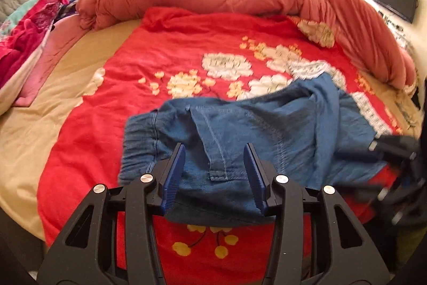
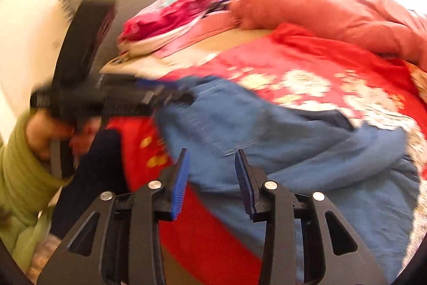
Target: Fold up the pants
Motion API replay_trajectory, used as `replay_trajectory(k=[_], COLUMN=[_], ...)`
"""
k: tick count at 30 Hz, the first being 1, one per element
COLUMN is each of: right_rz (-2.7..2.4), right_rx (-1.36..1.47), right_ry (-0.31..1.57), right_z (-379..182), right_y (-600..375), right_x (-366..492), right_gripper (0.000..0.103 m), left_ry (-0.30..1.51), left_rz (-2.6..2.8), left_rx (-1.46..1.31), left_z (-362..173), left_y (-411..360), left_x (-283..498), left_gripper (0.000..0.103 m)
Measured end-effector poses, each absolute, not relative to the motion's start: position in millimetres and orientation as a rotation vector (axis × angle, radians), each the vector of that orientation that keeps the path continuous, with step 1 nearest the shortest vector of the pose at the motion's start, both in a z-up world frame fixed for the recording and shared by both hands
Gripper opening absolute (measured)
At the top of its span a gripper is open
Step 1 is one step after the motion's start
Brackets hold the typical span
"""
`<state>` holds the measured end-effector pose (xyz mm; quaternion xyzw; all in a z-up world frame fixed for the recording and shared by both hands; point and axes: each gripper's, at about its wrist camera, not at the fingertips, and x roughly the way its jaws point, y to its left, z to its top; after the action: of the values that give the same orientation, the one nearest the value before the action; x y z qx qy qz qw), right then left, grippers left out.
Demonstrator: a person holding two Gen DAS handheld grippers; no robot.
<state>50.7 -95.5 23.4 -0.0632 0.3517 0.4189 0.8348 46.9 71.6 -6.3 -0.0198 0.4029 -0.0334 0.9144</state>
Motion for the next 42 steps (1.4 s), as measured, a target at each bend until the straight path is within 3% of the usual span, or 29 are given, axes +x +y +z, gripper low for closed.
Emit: replay_trajectory(k=[10,13,17,21,28,30,32,42], right_rz=[0.721,0.737,0.742,0.654,0.509,0.479,0.469,0.446], right_rx=[-0.097,-0.075,0.005,0.052,0.076,0.075,0.081,0.045], right_ry=[0.95,0.942,0.877,0.824,0.798,0.787,0.779,0.783], right_z=[-26,-23,-3,11,12,12,11,15], right_y=[-105,-111,-134,-162,-204,-211,-216,-214], right_x=[95,92,93,104,118,120,119,138], right_gripper=[0.036,0.036,0.036,0.043,0.046,0.048,0.048,0.05], left_ry=[0.887,0.869,0.789,0.756,0.86,0.902,0.94,0.997], left_rz=[-0.036,-0.039,-0.068,-0.145,-0.36,-0.398,-0.412,-0.446], left_rx=[-0.017,-0.053,-0.092,-0.084,-0.076,-0.074,-0.062,-0.097], left_z=[-42,-30,5,23,-3,-14,-26,-49], left_y=[74,76,73,50,-19,-34,-44,-57], left_x=[50,44,33,35,67,78,90,133], left_gripper=[0.037,0.038,0.048,0.052,0.052,0.048,0.036,0.029])
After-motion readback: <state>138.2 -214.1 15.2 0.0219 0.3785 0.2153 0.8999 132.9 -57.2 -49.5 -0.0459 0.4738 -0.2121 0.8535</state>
